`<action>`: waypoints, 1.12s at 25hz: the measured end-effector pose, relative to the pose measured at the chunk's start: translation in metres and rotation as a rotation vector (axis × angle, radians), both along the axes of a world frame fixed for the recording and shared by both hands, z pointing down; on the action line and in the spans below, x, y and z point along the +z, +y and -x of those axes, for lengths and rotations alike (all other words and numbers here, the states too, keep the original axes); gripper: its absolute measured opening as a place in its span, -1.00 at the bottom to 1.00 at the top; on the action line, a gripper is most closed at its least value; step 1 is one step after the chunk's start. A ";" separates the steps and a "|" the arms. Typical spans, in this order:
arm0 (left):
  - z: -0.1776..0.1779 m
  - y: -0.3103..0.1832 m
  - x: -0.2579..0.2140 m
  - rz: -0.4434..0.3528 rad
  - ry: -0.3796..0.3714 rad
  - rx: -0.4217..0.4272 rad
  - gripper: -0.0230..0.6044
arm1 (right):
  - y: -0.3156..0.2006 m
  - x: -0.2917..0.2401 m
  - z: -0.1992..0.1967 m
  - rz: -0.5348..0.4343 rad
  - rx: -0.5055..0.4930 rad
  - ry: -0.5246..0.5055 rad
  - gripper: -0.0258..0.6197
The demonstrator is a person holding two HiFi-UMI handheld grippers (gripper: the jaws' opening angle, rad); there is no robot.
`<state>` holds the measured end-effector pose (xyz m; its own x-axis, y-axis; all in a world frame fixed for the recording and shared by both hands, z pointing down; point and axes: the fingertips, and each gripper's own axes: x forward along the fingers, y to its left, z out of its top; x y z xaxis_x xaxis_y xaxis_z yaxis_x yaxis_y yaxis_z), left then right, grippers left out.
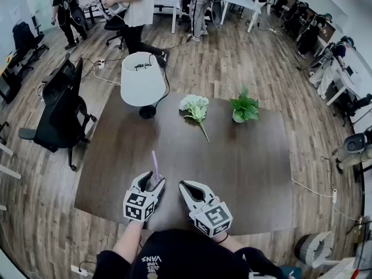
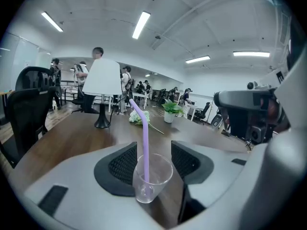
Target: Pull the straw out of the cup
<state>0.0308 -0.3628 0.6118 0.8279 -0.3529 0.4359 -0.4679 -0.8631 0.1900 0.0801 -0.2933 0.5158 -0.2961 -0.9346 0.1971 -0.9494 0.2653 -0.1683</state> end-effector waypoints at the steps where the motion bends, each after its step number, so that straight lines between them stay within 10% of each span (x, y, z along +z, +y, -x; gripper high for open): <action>1: -0.001 -0.001 0.000 0.000 0.001 0.001 -0.25 | 0.000 0.000 0.000 0.001 -0.002 0.000 -0.86; 28: -0.010 -0.019 0.012 0.017 -0.051 -0.012 -0.45 | 0.001 -0.001 -0.004 -0.003 -0.007 -0.008 -0.86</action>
